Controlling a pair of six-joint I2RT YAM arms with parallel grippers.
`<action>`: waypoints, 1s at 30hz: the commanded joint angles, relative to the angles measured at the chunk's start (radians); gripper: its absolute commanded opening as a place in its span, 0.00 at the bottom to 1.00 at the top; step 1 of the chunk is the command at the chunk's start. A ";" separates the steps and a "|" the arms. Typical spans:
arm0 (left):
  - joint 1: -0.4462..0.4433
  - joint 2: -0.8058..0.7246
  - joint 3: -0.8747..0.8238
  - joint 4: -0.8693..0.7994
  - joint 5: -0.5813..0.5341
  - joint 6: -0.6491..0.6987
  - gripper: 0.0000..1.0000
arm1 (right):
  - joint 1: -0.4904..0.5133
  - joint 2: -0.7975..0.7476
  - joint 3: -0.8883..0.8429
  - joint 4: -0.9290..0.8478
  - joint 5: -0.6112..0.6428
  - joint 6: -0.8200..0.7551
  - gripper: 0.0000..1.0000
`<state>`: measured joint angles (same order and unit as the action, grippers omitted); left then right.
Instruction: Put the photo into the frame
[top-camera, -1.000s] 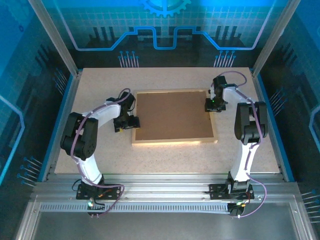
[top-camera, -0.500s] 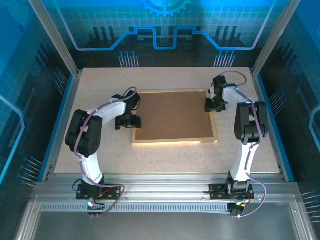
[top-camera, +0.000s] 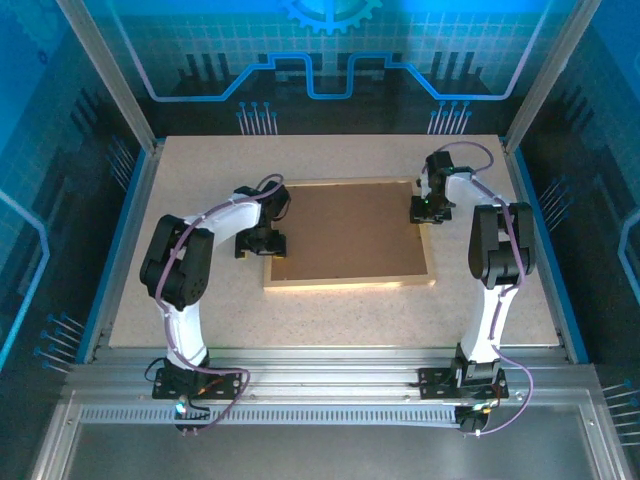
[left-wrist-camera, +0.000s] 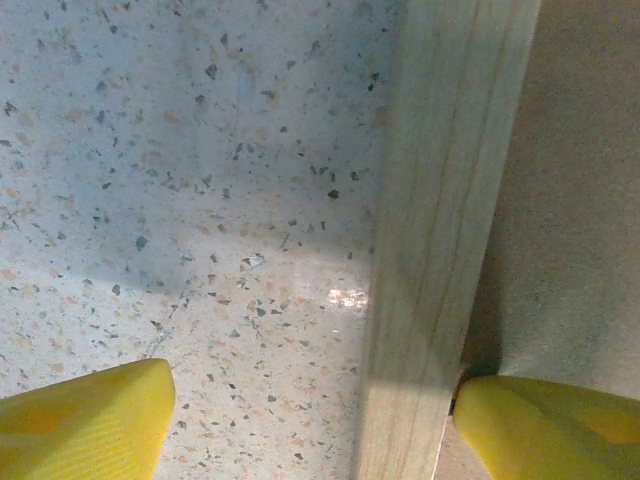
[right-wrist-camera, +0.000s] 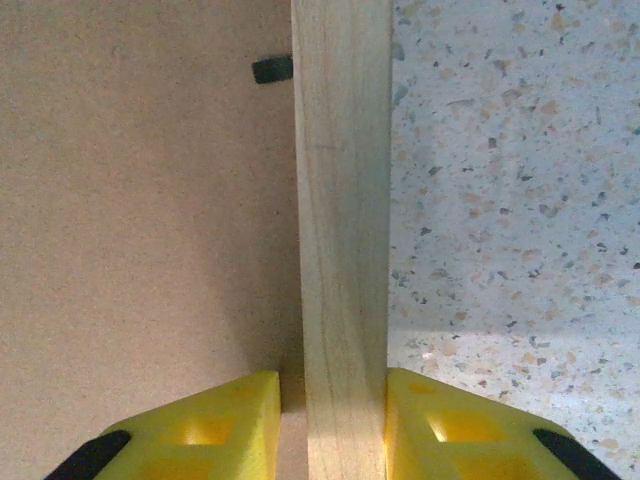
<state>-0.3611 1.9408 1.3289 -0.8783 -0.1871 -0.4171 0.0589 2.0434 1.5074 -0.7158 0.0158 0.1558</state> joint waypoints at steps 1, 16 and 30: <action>-0.083 0.144 -0.057 0.159 0.215 -0.005 0.82 | 0.064 0.034 0.014 -0.027 -0.145 -0.002 0.31; -0.002 -0.083 -0.027 0.147 0.200 0.000 0.93 | 0.019 0.005 0.031 -0.041 -0.103 0.004 0.34; 0.137 -0.266 -0.246 0.295 0.247 -0.055 0.99 | -0.009 -0.094 0.014 -0.039 -0.061 0.039 0.56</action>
<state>-0.2295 1.6993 1.1259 -0.6258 0.0208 -0.4465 0.0612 2.0182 1.5200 -0.7383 -0.0345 0.1852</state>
